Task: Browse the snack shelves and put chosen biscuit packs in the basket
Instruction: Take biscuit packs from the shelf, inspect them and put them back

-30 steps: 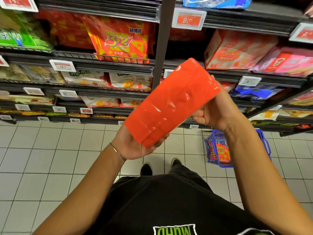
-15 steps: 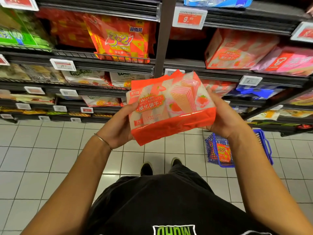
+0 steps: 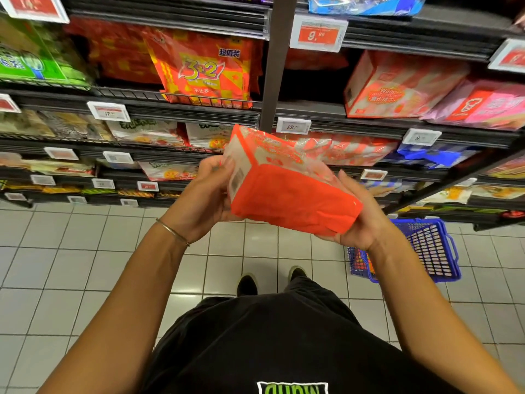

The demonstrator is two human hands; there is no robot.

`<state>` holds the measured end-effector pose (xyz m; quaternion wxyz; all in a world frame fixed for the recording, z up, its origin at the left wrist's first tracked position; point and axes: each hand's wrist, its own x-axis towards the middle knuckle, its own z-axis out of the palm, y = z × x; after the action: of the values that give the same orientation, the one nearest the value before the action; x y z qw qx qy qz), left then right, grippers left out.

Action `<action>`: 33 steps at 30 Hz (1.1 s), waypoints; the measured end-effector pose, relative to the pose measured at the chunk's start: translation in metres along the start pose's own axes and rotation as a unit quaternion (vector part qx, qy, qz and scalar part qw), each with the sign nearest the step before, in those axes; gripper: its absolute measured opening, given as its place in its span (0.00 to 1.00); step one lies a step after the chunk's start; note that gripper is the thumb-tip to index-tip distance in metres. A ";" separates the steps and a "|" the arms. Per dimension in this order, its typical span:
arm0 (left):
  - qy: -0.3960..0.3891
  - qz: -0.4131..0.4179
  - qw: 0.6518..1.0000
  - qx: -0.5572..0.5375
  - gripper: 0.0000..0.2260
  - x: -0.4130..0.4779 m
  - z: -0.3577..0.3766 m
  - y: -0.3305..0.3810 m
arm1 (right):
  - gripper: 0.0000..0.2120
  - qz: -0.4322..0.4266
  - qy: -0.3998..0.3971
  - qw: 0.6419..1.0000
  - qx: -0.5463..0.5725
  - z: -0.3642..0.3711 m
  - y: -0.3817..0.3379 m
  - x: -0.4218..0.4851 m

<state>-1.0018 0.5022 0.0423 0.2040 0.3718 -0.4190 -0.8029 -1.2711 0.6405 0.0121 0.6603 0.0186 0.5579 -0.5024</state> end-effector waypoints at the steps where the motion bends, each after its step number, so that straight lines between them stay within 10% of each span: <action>1: 0.001 0.005 1.000 0.004 0.26 0.000 0.004 0.001 | 0.27 0.012 0.012 1.000 0.013 -0.001 0.007 0.003; 13: -0.070 -0.114 0.991 -0.005 0.34 -0.001 0.016 0.005 | 0.25 -0.007 -0.037 0.997 0.074 -0.002 0.027 0.002; 20: -0.197 -0.034 0.977 -0.071 0.37 -0.006 0.012 -0.008 | 0.24 -0.073 -0.110 0.985 0.108 -0.002 0.012 0.001; 33: -0.197 -0.012 0.975 -0.102 0.36 0.001 0.001 -0.016 | 0.18 -0.149 -0.151 0.971 0.110 -0.001 0.004 0.006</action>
<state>-1.0032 0.5108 0.0291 0.1450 0.1884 -0.3621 -0.9013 -1.2692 0.6394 0.0053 0.6489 -0.0678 0.3891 -0.6503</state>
